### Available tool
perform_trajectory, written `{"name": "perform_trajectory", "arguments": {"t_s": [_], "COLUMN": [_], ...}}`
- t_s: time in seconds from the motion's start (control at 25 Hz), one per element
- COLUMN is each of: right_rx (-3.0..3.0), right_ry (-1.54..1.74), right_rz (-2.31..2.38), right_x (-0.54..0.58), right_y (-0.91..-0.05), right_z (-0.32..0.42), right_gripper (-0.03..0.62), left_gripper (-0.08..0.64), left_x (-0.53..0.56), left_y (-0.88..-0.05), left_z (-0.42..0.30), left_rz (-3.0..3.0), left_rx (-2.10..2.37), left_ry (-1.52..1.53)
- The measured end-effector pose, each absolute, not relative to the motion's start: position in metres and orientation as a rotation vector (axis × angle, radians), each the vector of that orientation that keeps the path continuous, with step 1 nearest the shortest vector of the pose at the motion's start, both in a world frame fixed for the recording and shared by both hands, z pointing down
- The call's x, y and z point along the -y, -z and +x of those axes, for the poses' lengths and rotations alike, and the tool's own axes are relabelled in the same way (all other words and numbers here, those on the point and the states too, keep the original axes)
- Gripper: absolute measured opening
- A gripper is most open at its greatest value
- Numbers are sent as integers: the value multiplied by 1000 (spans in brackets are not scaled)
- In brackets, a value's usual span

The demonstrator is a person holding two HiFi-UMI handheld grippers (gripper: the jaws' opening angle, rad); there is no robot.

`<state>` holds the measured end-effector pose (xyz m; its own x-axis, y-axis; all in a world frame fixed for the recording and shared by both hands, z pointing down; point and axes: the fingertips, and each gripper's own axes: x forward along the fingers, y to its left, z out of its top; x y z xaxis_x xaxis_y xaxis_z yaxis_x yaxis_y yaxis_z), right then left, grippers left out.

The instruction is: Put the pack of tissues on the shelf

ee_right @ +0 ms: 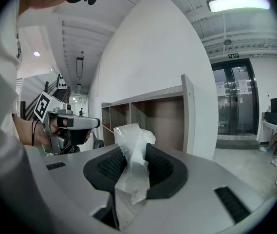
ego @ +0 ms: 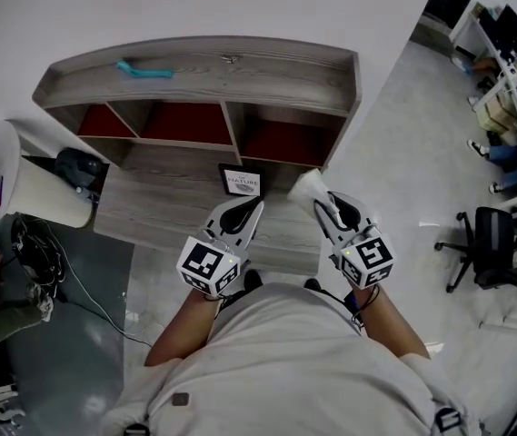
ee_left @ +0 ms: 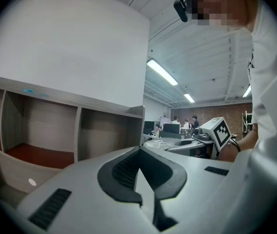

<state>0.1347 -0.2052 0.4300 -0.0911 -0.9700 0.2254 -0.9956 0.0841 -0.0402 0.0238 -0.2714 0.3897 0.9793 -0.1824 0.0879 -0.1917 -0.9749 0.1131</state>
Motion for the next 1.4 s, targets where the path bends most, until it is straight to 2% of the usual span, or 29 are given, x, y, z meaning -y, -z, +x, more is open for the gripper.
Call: {"name": "perform_trajectory", "arguments": {"t_s": [0.56, 1.4], "right_rx": [2026, 2069], "right_ry": [-265, -328], "right_rz": [2177, 2099], "right_x": [245, 325], "right_y": [-434, -480], "right_z": [105, 152], "right_gripper": [126, 126], "left_gripper": [15, 15], "left_x": [316, 363], "left_y": [-402, -433], "left_z": [-14, 53], "left_rz": [3007, 2990], "left_rx": [85, 177], "left_ry": [-152, -206]}}
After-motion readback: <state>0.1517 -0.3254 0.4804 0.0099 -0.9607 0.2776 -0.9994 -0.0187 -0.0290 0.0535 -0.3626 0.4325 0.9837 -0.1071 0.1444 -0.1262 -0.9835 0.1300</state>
